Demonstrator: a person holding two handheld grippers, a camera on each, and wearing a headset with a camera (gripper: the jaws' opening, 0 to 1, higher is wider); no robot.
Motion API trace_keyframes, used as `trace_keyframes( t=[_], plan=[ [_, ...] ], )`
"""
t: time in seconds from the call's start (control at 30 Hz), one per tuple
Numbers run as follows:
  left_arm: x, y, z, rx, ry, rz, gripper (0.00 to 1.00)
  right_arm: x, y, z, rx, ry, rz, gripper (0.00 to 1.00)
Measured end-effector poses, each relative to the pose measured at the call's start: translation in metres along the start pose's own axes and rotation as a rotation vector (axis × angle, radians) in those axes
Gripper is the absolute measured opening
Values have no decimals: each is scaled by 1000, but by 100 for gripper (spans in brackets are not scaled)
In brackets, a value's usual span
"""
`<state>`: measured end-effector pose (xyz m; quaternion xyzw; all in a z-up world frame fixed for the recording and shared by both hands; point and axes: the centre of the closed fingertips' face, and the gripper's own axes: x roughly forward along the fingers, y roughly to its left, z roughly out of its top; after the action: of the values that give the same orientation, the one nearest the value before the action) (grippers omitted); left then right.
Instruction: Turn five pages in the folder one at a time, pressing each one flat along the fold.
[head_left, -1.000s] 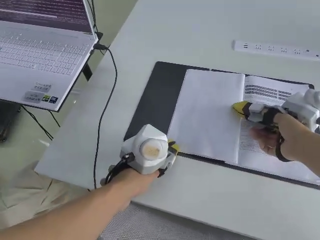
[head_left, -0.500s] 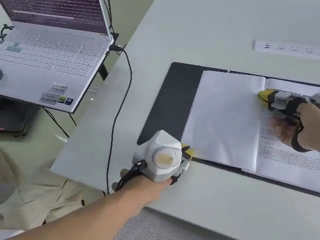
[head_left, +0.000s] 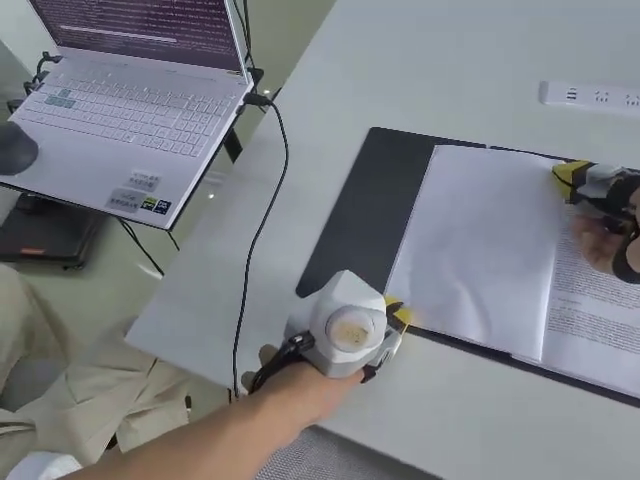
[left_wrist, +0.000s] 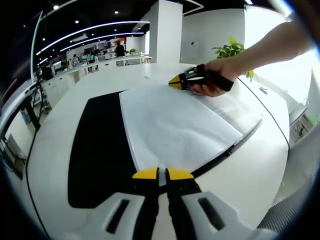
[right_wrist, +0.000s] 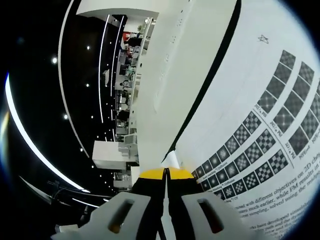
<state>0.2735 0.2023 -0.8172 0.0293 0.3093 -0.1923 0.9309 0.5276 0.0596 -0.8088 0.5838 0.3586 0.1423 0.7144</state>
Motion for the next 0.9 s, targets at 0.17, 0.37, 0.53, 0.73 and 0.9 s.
trace_keyframes(
  t=[0.17,0.37,0.53,0.73,0.9],
  plan=[
    [0,0,0,7,6,-7,3,6,1,11,18,-47,7,0],
    [0,0,0,13,10,-12,3,2,4,5,-40,-52,-5,0],
    [0,0,0,18,9,-11,3,-10,2,-12,-31,15,-10,0],
    [0,0,0,24,11,-13,3,-23,-4,-27,-5,82,5,0],
    [0,0,0,22,9,-12,3,-43,-8,-47,49,139,27,0]
  ],
)
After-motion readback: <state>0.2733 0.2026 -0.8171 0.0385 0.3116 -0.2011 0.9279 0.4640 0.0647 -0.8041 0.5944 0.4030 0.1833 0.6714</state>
